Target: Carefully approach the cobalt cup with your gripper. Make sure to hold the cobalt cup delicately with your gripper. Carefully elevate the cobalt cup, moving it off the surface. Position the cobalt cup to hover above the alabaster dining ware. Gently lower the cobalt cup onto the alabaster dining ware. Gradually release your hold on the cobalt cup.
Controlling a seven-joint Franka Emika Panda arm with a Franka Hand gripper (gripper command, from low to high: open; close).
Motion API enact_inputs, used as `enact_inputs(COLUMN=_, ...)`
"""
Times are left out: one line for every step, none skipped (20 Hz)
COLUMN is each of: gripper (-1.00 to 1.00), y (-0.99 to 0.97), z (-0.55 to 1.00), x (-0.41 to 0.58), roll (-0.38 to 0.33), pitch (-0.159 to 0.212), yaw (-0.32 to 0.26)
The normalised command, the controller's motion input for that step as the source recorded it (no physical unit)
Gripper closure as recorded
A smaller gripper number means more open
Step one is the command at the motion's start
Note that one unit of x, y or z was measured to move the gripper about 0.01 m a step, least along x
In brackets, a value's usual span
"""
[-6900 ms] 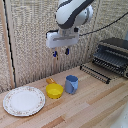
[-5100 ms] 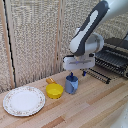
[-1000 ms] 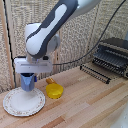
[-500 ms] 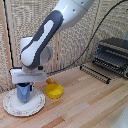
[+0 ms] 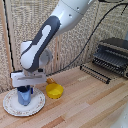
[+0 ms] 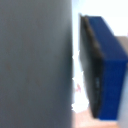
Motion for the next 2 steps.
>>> enact_inputs(gripper=-1.00, y=-0.14, z=0.73, x=0.043, roll=0.063, pitch=0.081, yaw=0.099)
enact_inputs(gripper=-1.00, y=-0.05, z=0.60, x=0.120, roll=0.048, pitch=0.091, yaw=0.154)
